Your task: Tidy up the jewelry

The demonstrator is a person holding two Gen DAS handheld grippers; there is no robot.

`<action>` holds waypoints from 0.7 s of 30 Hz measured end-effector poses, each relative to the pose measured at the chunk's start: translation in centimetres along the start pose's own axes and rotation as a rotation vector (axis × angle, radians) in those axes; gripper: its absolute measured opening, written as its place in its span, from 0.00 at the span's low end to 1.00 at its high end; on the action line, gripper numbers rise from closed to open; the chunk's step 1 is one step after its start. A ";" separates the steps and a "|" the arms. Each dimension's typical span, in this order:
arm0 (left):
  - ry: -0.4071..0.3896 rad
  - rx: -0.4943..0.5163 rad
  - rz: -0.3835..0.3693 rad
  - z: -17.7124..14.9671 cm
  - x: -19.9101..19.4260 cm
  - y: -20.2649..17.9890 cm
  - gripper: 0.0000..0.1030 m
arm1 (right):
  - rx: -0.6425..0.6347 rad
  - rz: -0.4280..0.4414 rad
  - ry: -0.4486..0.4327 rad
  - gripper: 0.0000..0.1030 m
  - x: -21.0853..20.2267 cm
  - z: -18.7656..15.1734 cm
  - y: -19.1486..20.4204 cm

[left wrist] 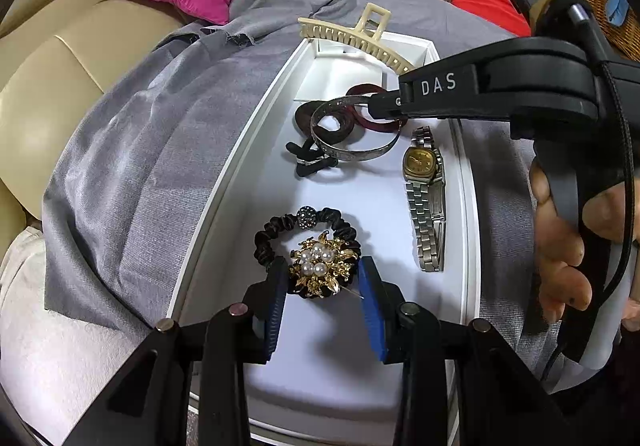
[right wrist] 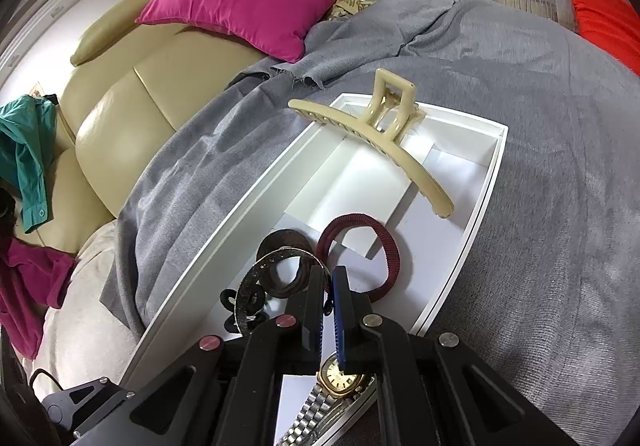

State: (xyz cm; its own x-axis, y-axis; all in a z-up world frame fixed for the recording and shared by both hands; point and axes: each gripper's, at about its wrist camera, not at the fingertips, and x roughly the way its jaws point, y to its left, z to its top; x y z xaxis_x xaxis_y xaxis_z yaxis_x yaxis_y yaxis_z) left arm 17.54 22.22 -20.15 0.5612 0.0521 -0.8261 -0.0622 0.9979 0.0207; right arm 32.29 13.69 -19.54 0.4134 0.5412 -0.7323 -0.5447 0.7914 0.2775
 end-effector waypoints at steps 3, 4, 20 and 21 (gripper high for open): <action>0.001 0.001 0.001 0.0 0.0 0.0 0.37 | 0.009 0.008 0.010 0.06 0.0 0.1 -0.1; 0.001 0.001 0.002 0.1 0.0 0.0 0.37 | 0.014 0.013 0.013 0.06 0.0 0.1 -0.2; -0.039 0.011 0.024 0.4 -1.0 -0.4 0.50 | 0.103 0.097 -0.015 0.11 -1.3 0.2 -1.1; -0.042 0.012 0.026 0.4 -1.0 -0.4 0.56 | 0.101 0.099 -0.019 0.13 -1.5 0.3 -1.0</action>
State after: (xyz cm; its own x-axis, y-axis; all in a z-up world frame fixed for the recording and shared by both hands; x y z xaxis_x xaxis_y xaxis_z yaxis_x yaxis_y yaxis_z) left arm 17.35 21.77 -19.12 0.5939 0.0792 -0.8006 -0.0674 0.9965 0.0486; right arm 32.45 12.17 -18.59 0.3750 0.6228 -0.6866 -0.5078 0.7577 0.4099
